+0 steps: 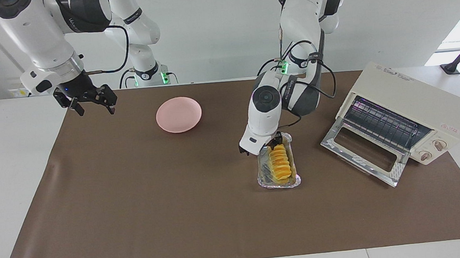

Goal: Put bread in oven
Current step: 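Grasp the foil tray with the left gripper and lift it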

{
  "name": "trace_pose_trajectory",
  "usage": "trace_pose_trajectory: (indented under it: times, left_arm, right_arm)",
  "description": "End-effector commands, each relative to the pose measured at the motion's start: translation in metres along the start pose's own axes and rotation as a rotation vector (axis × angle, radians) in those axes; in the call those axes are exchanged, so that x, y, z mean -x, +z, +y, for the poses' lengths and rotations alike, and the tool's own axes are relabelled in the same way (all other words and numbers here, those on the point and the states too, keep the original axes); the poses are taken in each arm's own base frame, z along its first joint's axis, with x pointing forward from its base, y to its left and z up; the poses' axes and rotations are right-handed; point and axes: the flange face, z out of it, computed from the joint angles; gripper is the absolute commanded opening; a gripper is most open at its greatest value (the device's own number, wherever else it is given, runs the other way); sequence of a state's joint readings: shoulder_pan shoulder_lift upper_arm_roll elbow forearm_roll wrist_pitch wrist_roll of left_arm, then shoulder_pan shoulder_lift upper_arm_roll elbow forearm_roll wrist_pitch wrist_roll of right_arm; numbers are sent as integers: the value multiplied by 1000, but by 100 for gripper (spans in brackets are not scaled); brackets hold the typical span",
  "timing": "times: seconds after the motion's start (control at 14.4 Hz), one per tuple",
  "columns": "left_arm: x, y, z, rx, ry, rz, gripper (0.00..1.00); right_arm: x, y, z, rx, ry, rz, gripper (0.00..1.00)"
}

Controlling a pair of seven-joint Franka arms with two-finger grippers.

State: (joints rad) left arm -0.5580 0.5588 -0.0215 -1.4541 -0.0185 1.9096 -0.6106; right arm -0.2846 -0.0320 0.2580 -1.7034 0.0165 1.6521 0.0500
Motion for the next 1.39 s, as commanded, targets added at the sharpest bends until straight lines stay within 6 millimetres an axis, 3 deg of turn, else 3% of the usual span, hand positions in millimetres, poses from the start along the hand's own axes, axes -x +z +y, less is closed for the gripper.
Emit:
trace_pose_trajectory:
  times: [0.0, 0.07, 0.28, 0.56, 0.63, 0.77, 1.04, 1.18, 1.32]
  left_arm:
    - [1, 12, 3, -2, -12, 39, 94]
    - [2, 14, 3, 1, -14, 41, 92]
    - [2, 23, 2, 7, -16, 46, 81]
    - [14, 36, 7, 1, -19, 36, 54]
    - [15, 36, 7, -2, -19, 32, 45]
    - [16, 36, 7, -8, -22, 21, 0]
    - [8, 27, -5, -3, -58, -20, 0]
    - [0, 7, -10, -4, -79, -41, 0]
    - [-19, -23, -34, -18, -158, -37, 0]
  right_arm:
    - [-1, -4, 3, -11, -16, 11, 100]
    - [-2, -4, -2, -8, -26, 15, 100]
    - [-3, -5, 10, -14, -9, 20, 100]
    - [-3, -3, 19, -14, 8, 6, 100]
    - [-2, -2, 20, -14, 9, 3, 100]
    - [-1, -1, 17, -14, 6, -4, 100]
    - [0, 0, 19, -12, 6, -15, 100]
    - [0, 0, 20, -2, -18, -16, 100]
    - [0, 0, 23, 15, -46, -16, 100]
